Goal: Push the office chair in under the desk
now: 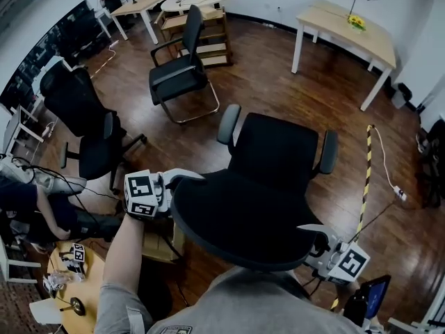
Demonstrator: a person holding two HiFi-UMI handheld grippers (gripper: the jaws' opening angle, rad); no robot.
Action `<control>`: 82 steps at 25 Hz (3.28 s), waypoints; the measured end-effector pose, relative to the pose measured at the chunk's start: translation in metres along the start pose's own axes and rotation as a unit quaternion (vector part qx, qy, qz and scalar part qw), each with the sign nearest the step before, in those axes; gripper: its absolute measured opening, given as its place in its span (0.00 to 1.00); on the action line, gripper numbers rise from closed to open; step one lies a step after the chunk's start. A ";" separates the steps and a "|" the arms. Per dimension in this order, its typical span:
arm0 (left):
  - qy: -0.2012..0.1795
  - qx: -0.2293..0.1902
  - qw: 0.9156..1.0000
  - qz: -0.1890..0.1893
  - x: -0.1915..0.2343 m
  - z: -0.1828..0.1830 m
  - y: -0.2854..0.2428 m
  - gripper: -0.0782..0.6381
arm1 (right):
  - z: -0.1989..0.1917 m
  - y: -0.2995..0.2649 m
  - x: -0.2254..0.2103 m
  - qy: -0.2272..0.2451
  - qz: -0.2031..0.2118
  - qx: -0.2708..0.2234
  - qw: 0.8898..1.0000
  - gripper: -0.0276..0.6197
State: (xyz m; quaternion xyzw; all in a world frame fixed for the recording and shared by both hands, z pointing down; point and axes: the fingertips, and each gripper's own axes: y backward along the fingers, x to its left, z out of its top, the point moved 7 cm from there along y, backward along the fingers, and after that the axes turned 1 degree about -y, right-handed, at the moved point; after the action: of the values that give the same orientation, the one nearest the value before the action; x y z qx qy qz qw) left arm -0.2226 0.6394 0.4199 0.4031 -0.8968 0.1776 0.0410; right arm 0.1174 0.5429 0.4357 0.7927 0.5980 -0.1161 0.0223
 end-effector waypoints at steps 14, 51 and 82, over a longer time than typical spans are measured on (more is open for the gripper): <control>-0.017 0.000 0.999 -0.042 0.031 -0.004 0.025 0.39 | -0.003 -0.036 0.011 -0.020 -0.043 -0.003 0.999 0.31; -0.055 -0.001 0.990 -0.126 0.112 0.020 0.007 0.37 | 0.004 -0.064 -0.024 -0.037 -0.113 -0.011 0.993 0.31; -0.024 -0.024 0.993 -0.112 0.220 0.086 -0.124 0.37 | 0.032 0.020 -0.200 -0.029 -0.072 -0.011 0.997 0.30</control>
State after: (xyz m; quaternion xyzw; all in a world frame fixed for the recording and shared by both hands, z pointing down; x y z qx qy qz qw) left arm -0.2726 0.3777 0.4228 0.5040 -0.8508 0.1405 0.0492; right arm 0.0802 0.3427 0.4445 0.7434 0.6541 -0.1338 0.0400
